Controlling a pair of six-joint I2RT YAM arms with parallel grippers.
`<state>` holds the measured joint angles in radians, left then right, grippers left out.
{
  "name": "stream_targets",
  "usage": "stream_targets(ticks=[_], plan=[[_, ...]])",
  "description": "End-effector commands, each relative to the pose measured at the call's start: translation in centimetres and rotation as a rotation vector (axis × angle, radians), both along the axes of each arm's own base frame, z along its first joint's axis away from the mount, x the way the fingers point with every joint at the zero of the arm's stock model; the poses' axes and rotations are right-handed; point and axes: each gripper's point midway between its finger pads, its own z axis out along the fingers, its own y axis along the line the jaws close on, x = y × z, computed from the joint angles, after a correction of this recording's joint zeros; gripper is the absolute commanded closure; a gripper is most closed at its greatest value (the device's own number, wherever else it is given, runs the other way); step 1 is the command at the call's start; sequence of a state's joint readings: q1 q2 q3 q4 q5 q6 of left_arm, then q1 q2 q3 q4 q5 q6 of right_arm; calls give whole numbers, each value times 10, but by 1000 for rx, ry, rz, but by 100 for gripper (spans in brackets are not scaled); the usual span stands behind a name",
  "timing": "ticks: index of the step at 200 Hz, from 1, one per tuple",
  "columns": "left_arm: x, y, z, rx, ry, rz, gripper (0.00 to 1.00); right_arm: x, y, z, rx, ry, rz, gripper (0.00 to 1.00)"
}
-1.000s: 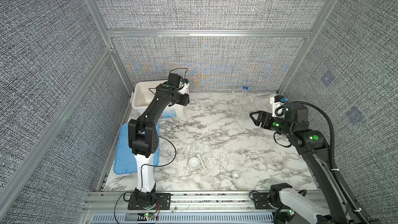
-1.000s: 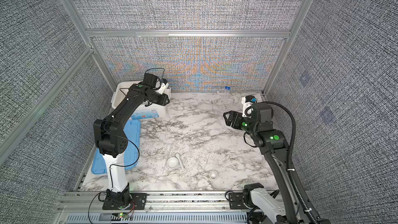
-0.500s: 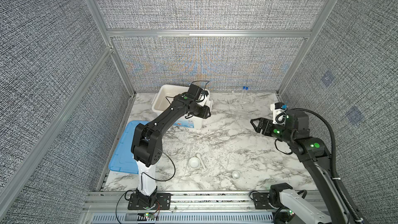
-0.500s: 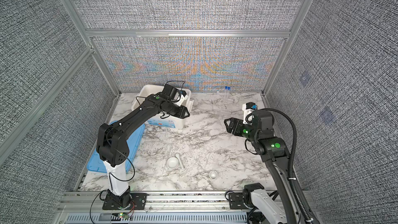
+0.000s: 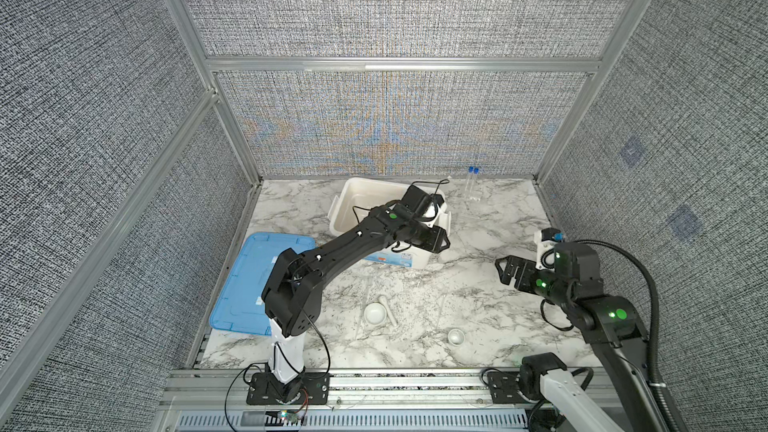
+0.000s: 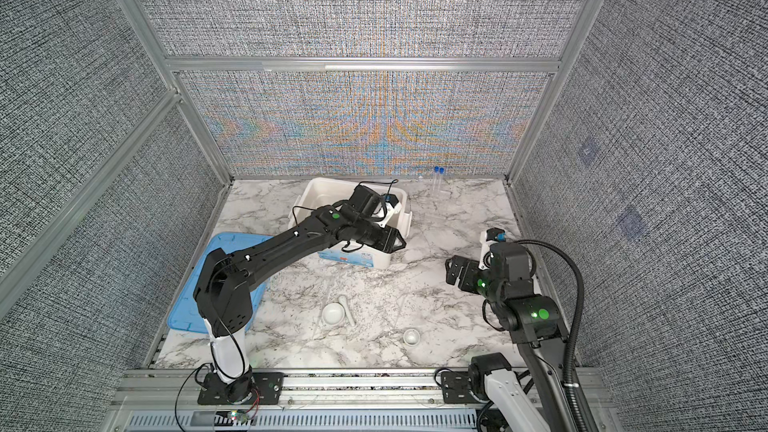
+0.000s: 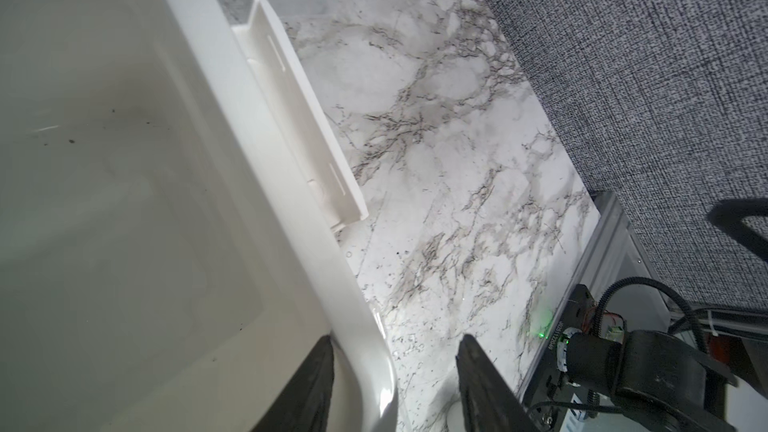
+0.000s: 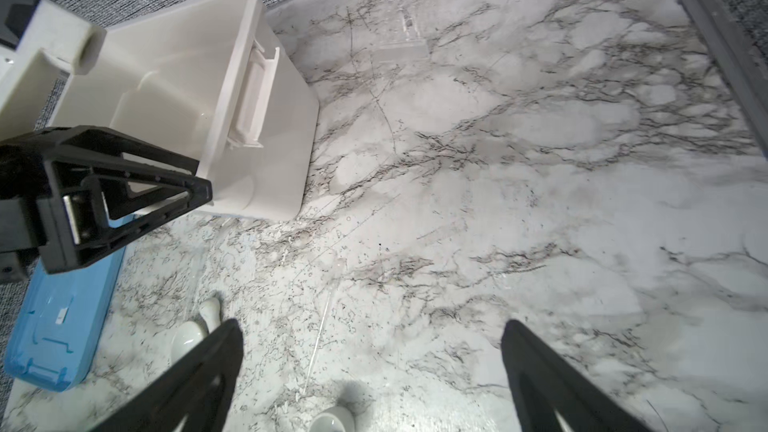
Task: Organize the chemistry lab equipment
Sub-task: 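Drag the white bin away from the blue lid with the left gripper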
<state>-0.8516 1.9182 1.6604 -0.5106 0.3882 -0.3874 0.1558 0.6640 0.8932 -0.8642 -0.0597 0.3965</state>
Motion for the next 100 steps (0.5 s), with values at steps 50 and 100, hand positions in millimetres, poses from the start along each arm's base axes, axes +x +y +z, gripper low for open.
stream_targets(ticks=[50, 100], plan=[[-39, -35, 31, -95, -17, -11, 44, -37, -2, -57, 70, 293, -95, 1], [-38, 22, 103, -124, -240, 110, 39, -56, 29, -90, 255, 483, -85, 28]])
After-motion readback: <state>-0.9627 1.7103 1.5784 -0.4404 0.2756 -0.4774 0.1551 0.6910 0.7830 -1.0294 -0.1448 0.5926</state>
